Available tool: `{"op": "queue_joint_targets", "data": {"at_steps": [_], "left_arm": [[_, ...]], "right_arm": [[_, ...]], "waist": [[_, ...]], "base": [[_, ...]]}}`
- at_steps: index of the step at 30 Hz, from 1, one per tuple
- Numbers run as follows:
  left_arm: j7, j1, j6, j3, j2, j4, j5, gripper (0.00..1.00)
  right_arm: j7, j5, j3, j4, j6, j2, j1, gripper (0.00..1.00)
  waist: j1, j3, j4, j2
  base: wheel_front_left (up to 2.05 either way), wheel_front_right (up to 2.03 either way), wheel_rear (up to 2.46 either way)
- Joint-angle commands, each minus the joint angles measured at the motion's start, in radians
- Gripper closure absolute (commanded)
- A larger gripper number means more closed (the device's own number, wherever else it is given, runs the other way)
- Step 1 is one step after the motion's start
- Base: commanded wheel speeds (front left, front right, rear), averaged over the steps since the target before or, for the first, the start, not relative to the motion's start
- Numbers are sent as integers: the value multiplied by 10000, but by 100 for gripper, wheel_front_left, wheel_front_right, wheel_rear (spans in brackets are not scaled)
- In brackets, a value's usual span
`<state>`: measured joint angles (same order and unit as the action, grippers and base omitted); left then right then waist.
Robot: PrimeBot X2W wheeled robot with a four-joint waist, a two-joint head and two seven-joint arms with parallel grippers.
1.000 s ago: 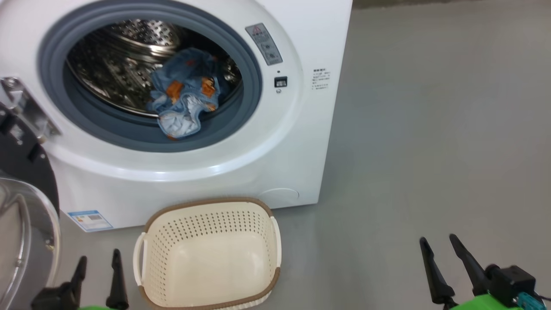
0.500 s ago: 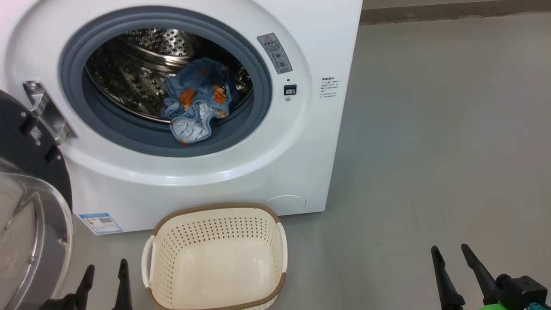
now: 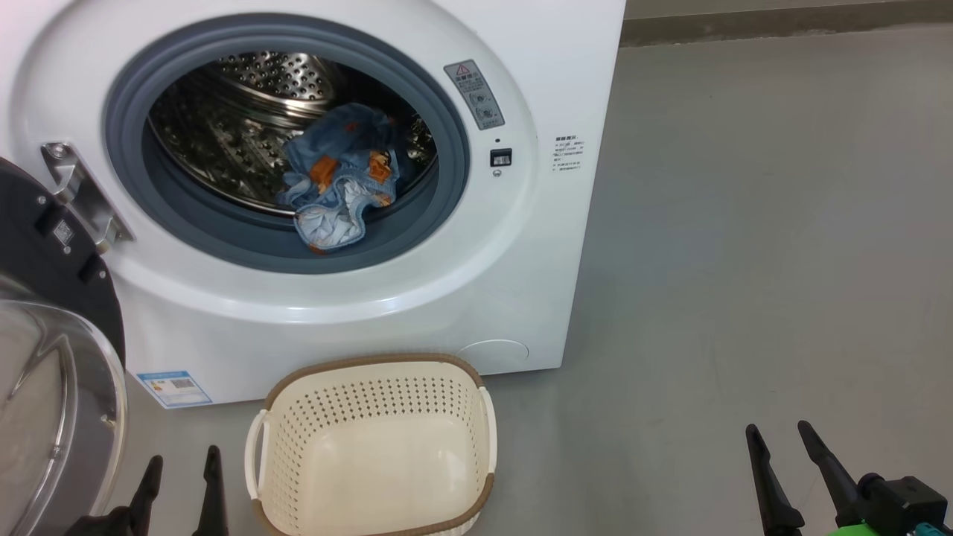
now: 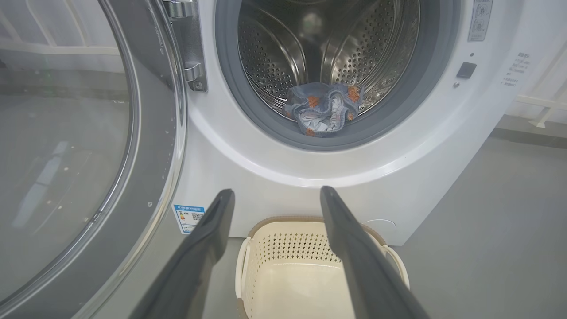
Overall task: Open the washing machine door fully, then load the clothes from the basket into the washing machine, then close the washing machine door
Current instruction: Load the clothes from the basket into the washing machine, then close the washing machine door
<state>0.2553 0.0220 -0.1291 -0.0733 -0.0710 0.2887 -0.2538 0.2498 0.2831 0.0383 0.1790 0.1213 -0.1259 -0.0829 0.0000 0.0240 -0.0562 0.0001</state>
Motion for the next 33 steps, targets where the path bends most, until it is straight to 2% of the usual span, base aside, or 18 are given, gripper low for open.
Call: {"op": "queue_joint_targets", "data": {"at_steps": [1, 11, 24, 33], "left_arm": [[65, -136, -15, -334, -142, -288, -4, 0], [65, -148, -15, -445, -97, -253, 71, 0], [65, -159, -15, -414, -129, -305, 9, 0], [65, -205, -15, -412, -152, -251, 85, 0]], "right_arm": [[120, -45, -255, -258, 94, -149, 61, 0], [120, -52, -245, -265, 94, -161, 103, 0], [120, -52, -248, -303, 94, -109, 154, 0], [120, -51, -246, -311, 94, -89, 200, 0]], "waist": [[0, 0, -6, -1], [0, 70, -31, -1], [0, 172, 3, -1], [0, 214, 55, -1]], "base": [[0, 0, 0], [-13, 13, 0], [-114, 114, 0], [-36, 36, 0]]}}
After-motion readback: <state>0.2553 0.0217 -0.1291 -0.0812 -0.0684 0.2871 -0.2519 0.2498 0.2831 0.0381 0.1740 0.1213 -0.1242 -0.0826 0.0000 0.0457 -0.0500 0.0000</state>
